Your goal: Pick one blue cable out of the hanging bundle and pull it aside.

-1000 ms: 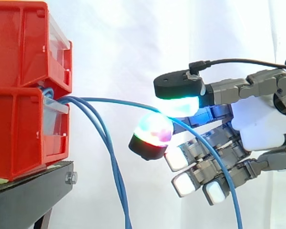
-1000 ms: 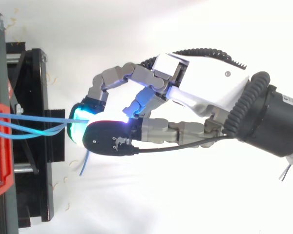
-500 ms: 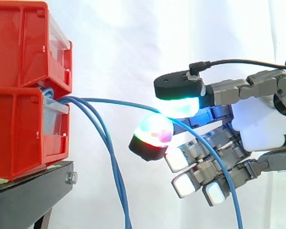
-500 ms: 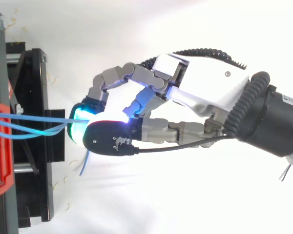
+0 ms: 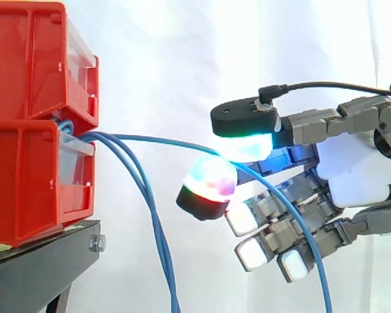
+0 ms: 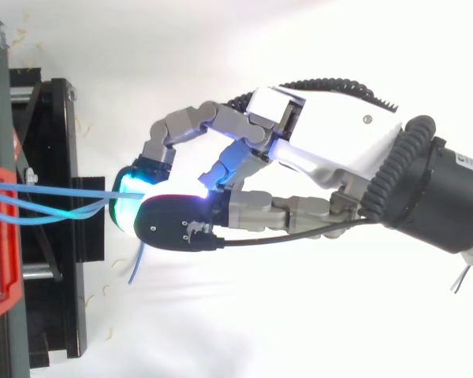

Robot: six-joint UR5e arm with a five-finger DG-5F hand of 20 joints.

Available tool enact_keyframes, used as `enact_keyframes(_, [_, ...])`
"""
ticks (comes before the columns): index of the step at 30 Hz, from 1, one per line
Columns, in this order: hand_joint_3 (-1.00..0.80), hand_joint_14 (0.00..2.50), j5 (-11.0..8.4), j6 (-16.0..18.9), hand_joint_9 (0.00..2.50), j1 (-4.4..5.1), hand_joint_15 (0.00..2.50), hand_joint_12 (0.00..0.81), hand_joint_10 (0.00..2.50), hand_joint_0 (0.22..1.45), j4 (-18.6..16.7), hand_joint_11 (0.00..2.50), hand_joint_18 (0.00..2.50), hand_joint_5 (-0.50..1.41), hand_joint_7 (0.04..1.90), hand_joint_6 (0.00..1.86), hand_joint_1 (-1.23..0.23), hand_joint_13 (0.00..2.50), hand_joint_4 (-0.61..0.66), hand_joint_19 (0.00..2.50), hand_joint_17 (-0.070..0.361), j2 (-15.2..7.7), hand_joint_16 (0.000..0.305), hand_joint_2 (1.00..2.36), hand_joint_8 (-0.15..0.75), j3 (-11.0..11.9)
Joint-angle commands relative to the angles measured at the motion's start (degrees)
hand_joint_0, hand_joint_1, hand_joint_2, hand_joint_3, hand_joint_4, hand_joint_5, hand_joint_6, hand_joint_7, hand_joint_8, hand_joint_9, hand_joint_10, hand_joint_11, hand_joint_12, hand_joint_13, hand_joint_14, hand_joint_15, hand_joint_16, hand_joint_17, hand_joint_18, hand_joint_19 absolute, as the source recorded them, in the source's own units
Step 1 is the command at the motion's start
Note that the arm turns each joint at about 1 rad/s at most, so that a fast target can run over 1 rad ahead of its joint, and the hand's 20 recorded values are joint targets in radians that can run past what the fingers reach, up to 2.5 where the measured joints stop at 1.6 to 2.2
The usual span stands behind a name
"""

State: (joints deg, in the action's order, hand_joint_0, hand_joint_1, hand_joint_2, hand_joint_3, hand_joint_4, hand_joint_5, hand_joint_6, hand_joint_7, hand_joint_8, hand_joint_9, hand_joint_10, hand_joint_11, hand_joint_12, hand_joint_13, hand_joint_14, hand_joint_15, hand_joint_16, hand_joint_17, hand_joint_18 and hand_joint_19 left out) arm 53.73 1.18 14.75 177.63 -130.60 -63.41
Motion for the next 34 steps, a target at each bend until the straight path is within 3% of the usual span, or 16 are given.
enact_keyframes(1, [-0.05,0.02,0.14,-0.04,1.17,0.02,0.47,0.487,0.01,0.47,0.00,0.22,0.90,-0.03,1.04,0.87,-0.71,0.96,-0.05,0.69,0.175,0.00,0.078,1.44,0.331,-0.05])
enact_keyframes(34, [-0.05,0.02,0.14,0.05,1.16,0.02,0.47,0.488,0.01,0.47,0.00,0.22,0.89,-0.03,1.04,0.87,-0.71,0.95,-0.05,0.69,0.174,0.00,0.077,1.43,0.328,-0.14])
